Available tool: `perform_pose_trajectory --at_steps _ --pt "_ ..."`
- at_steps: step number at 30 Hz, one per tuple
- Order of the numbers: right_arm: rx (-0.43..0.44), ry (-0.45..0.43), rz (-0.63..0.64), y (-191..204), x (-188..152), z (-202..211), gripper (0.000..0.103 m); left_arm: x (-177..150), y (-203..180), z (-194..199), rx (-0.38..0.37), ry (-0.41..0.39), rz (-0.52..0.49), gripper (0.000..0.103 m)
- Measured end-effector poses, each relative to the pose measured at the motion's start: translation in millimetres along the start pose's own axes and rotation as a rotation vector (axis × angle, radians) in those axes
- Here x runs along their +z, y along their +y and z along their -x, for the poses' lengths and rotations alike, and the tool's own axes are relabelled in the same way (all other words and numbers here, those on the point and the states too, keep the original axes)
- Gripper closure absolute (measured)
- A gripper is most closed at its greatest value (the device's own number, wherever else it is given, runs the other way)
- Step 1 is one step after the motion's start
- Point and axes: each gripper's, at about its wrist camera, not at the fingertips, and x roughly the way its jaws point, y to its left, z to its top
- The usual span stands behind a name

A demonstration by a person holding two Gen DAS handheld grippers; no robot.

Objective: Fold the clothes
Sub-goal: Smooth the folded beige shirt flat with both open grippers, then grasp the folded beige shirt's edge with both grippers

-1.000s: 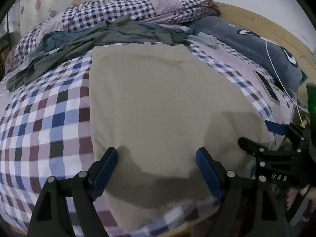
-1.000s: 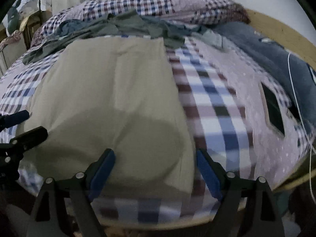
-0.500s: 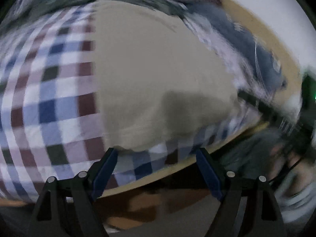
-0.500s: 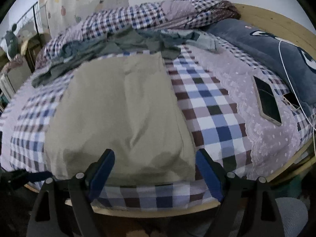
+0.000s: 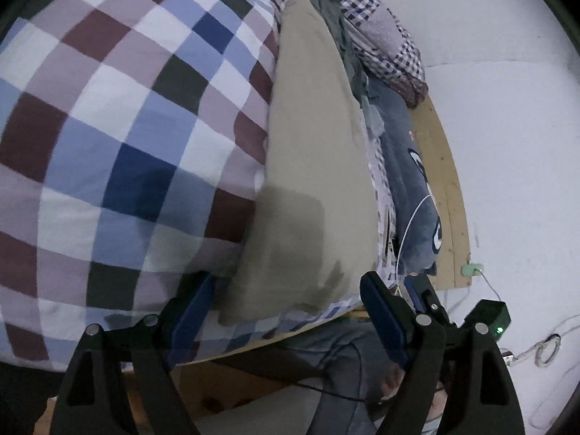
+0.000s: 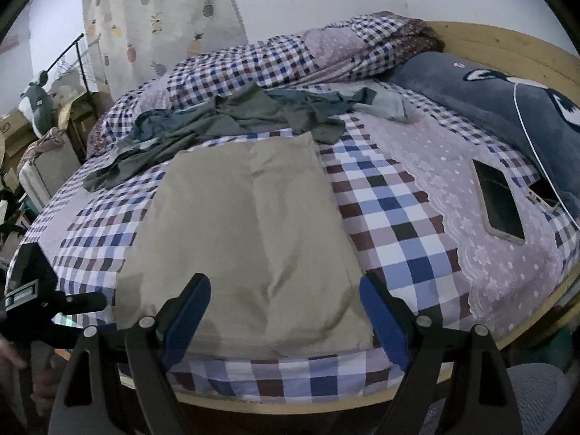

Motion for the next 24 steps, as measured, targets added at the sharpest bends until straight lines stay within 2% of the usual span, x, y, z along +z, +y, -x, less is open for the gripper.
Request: perform_pose_trajectory --at_steps 6,9,13,18,21,24 --pt "0.012 -0.013 0.003 1 -1 4 0.016 7 -6 2 0.046 -0.024 -0.032 0.018" --pt "0.034 -0.019 0.009 2 -2 6 0.016 9 -5 1 0.036 -0.018 -0.02 0.018" --pt "0.077 -0.032 0.091 18 -5 10 0.016 9 -4 -5 -0.081 0.025 0.032 0.018" --pt "0.142 -0.049 0.297 63 -20 15 0.016 9 -9 -4 -0.164 0.043 0.061 0.018" --pt "0.161 -0.069 0.49 100 -39 18 0.016 16 -11 2 -0.238 0.034 0.105 0.018" --pt "0.155 -0.088 0.68 135 -65 17 0.017 20 -13 9 -0.27 0.034 0.11 0.018"
